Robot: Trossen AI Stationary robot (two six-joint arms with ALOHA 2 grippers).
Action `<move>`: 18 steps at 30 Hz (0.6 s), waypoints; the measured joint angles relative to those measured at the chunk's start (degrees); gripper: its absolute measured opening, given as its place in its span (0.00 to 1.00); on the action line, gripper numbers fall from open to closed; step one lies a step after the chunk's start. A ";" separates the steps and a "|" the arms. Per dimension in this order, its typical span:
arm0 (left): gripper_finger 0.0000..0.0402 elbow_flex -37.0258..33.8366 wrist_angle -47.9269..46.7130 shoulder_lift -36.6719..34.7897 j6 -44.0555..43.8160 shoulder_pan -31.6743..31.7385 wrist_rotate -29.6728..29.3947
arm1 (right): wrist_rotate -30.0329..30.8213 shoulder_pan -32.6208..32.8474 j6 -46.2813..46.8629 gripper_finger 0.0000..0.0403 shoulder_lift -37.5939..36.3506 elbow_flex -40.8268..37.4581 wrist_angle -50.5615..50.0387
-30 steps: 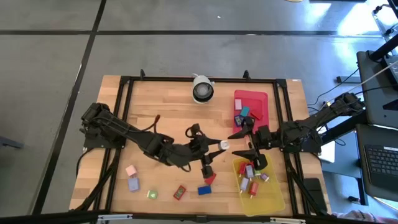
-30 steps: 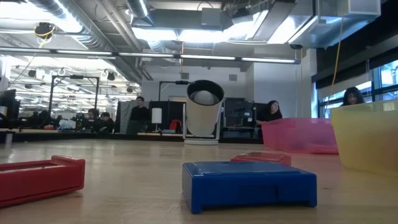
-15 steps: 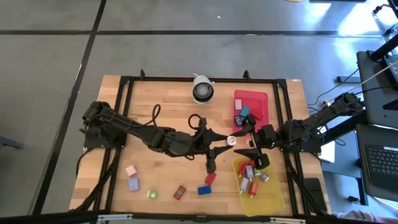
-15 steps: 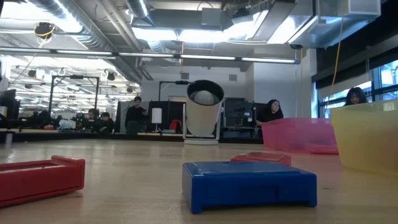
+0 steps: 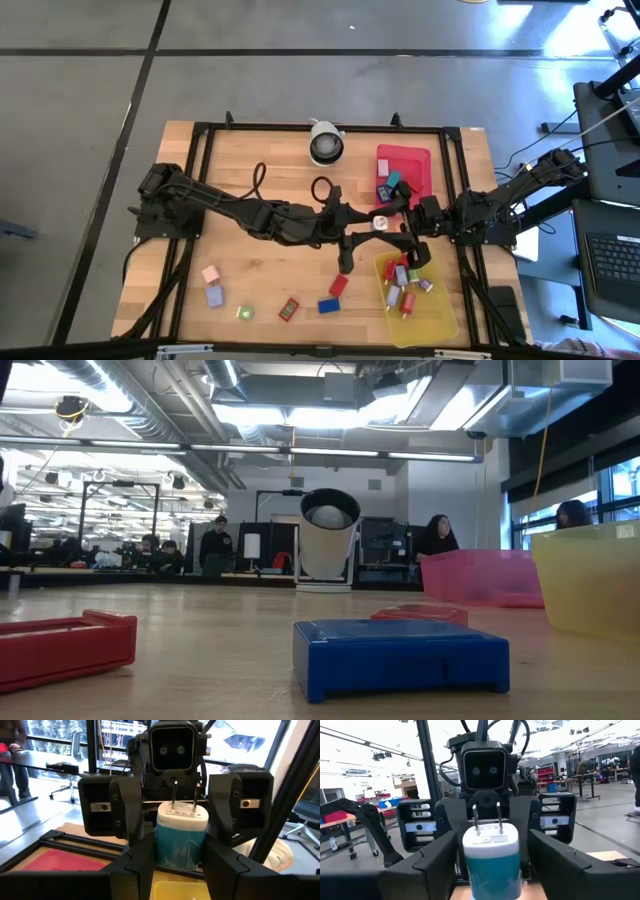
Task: Pick & Place Office items
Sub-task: Put the blue charger adapter into the pink bin
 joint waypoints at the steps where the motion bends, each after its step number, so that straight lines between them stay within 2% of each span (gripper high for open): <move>1: 0.32 0.00 0.10 0.00 0.19 0.02 0.08 | 0.02 0.01 0.03 0.57 0.00 0.00 0.03; 7: 0.32 0.00 0.33 -0.02 0.55 0.02 1.16 | 0.07 0.03 0.05 0.41 -0.09 0.00 0.38; 13: 0.34 -0.04 0.61 -0.04 -0.92 0.04 1.72 | -0.36 0.03 -0.57 0.36 -0.11 0.02 0.39; 18: 0.43 -0.04 0.66 -0.04 -2.10 0.06 2.66 | -0.67 0.03 0.08 0.35 -0.09 0.04 0.28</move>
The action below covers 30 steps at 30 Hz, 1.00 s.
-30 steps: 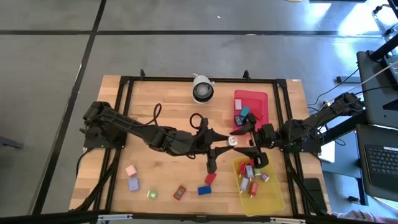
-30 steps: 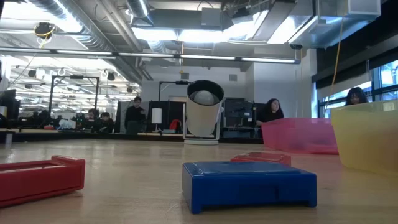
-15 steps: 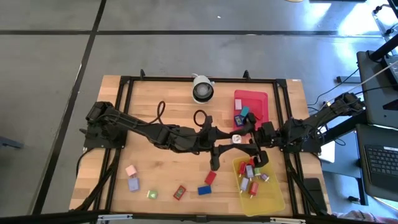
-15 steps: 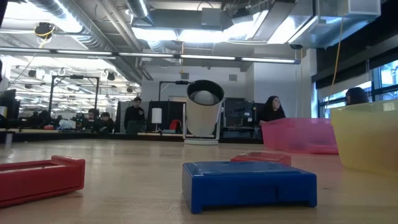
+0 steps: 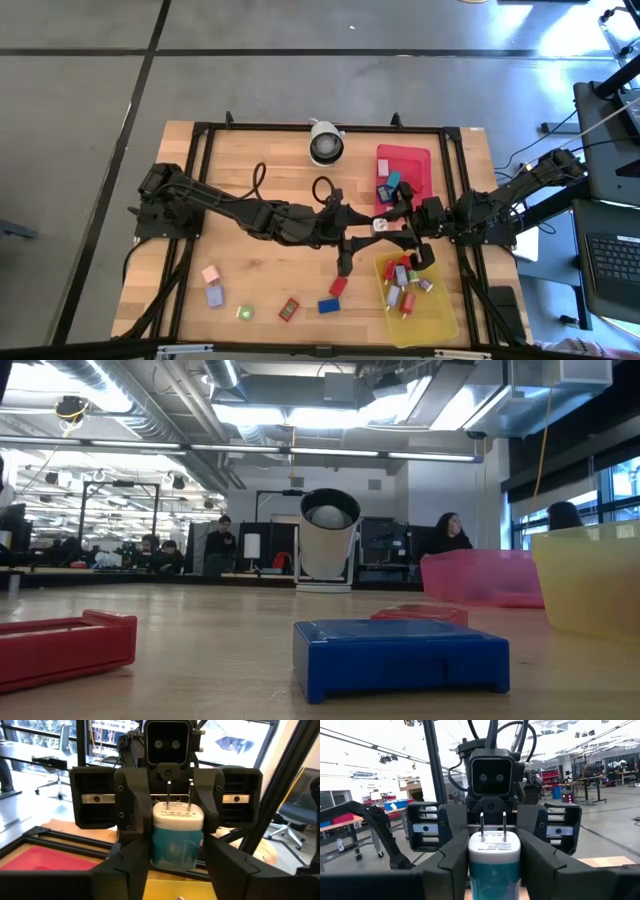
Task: Pick & Place Office items
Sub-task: Put the blue charger adapter into the pink bin
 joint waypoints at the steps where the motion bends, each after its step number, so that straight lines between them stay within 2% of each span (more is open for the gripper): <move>1: 0.45 0.00 0.00 0.02 0.00 -0.02 0.24 | 0.02 0.00 0.00 0.35 0.00 0.00 -0.06; 9: 0.63 0.00 -0.21 0.04 -0.74 -0.64 2.18 | 2.42 0.01 -1.68 0.35 -1.46 -0.02 -1.82; 14: 0.68 0.04 -2.19 0.04 -0.59 -1.44 -2.51 | 3.47 0.00 1.94 0.35 -6.02 -0.09 -8.73; 18: 0.69 0.04 -5.14 0.04 -0.67 -1.46 -6.06 | -0.74 -0.04 12.51 0.35 -9.36 -0.08 -17.32; 22: 0.69 0.04 -8.23 0.04 -3.12 -1.40 -6.34 | -8.53 0.22 26.23 0.36 -11.56 -0.07 -29.93; 28: 0.68 0.04 -10.79 0.04 -5.18 -2.07 -6.12 | -22.84 4.26 51.30 0.36 -9.42 -0.09 -50.76; 30: 0.68 0.04 -10.62 0.04 -5.21 -2.30 -6.31 | -25.51 6.52 57.41 0.36 -7.47 -0.09 -55.67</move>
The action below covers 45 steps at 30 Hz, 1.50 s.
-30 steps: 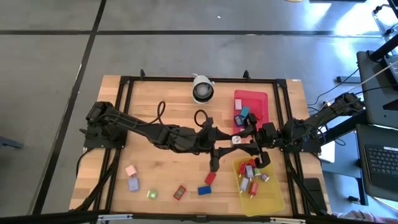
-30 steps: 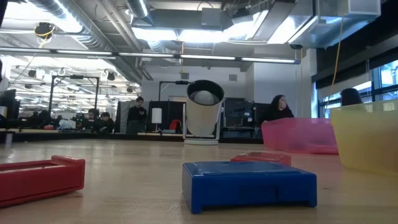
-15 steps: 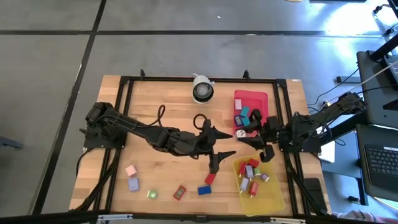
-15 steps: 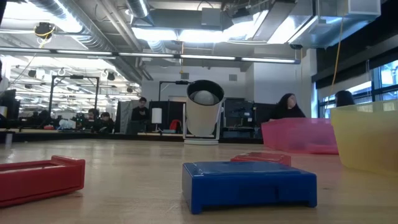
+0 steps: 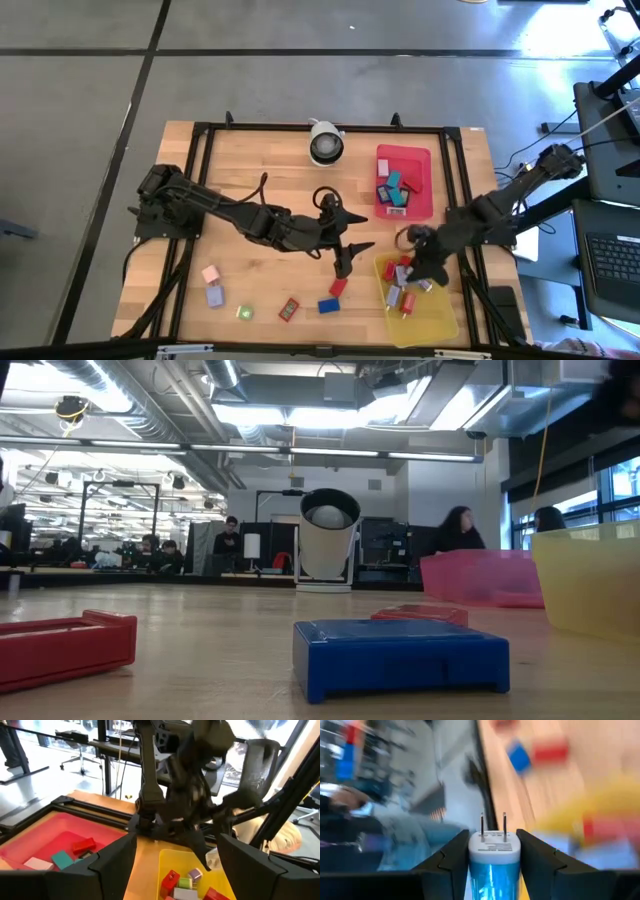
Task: Pick & Place Office items
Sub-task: Put the blue charger adapter into the pink bin, then put the left red digital timer into the pink bin
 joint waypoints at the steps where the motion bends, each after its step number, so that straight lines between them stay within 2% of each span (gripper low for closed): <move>1: 0.68 0.00 -0.04 0.00 -0.12 -0.18 0.00 | -0.85 1.10 2.64 0.36 1.05 0.00 -1.77; 4: 0.69 0.00 -0.03 0.00 -0.12 -0.77 0.02 | -2.76 4.19 8.87 0.36 5.16 0.00 -5.75; 10: 0.68 0.00 -0.02 0.00 -0.08 -1.85 0.00 | -1.41 7.37 16.03 0.36 14.61 0.00 -6.88; 18: 0.68 0.00 -0.04 0.00 -0.65 -2.24 0.00 | 0.07 7.68 17.42 0.36 24.00 0.00 -6.86; 27: 0.68 0.00 -0.04 0.00 -1.57 -2.21 2.53 | 1.67 7.68 17.19 0.38 26.36 0.04 -5.65; 31: 0.68 0.00 -0.69 0.00 -3.05 -2.22 5.17 | 1.54 7.68 17.16 0.46 26.36 0.04 -4.47; 35: 0.68 0.00 -5.48 -0.02 -6.30 -2.22 8.91 | 1.32 7.68 16.51 0.58 26.36 0.04 -3.83; 40: 0.68 0.00 -17.26 -0.02 -11.52 -2.34 12.69 | -2.72 7.20 17.31 0.71 26.18 0.04 -3.85; 45: 0.68 0.00 -30.19 -0.02 -16.70 -4.06 19.17 | -5.09 6.92 18.56 0.75 23.71 0.04 -3.63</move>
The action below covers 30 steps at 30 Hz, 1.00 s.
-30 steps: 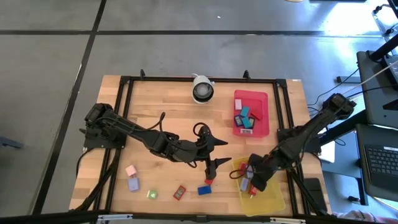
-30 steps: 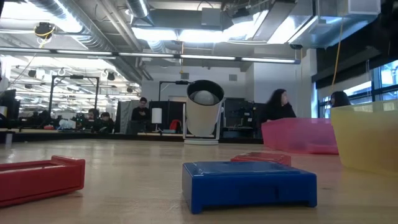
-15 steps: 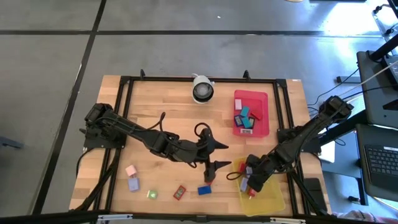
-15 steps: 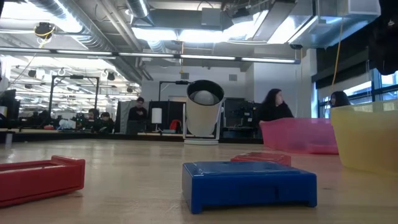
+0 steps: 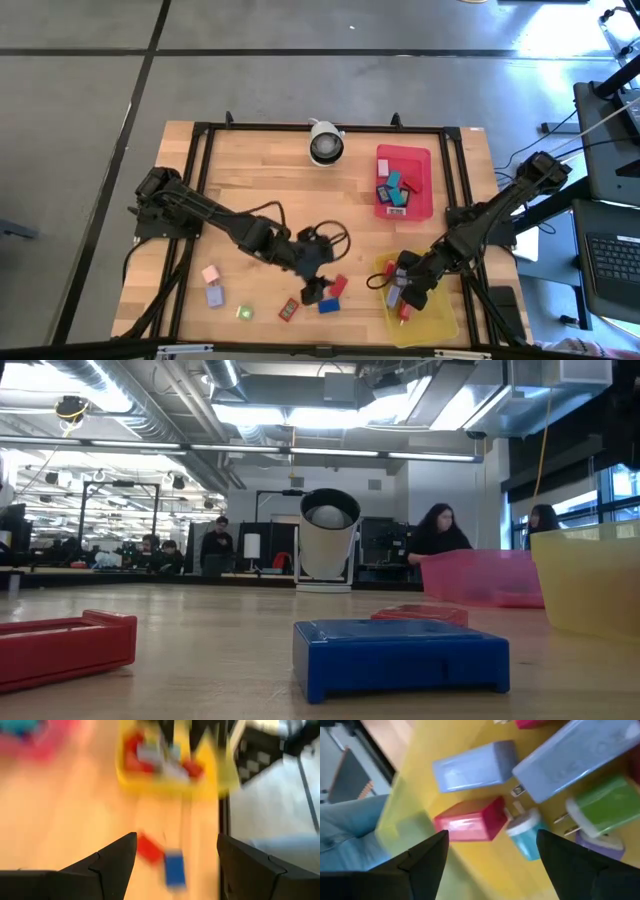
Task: Pick & Place Office items
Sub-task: Put the left red digital timer into the pink bin
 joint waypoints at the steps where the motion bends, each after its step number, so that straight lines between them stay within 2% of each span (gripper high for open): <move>1: 0.68 0.00 -2.29 0.00 -2.16 -0.64 0.71 | 0.21 0.02 0.10 0.76 -0.73 0.00 0.00; 3: 0.68 0.00 -6.26 0.00 -8.24 -2.18 0.42 | 1.54 0.00 0.11 0.76 -2.47 0.00 -0.01; 7: 0.68 0.00 -12.50 0.11 -23.97 -5.89 -4.48 | 4.88 0.00 -2.21 0.74 -5.98 0.00 -0.01; 12: 0.68 0.00 -14.04 3.05 -37.88 -10.50 -9.73 | 6.41 -0.69 -7.95 0.73 -9.86 0.00 -0.15; 14: 0.68 0.00 -13.92 5.09 -41.30 -11.70 -9.97 | 6.47 -1.08 -9.85 0.72 -11.08 0.00 -0.13; 16: 0.68 0.00 -13.88 7.41 -43.22 -12.22 -8.00 | 6.46 -1.33 -12.13 0.72 -11.98 0.00 -0.20; 22: 0.68 -0.07 -14.17 13.38 -46.84 -12.08 3.03 | 6.45 -1.51 -19.33 0.72 -13.20 0.00 -0.20; 30: 0.68 -0.07 -16.55 18.24 -49.37 -10.72 9.08 | 6.25 -1.55 -28.05 0.72 -13.20 0.00 -0.48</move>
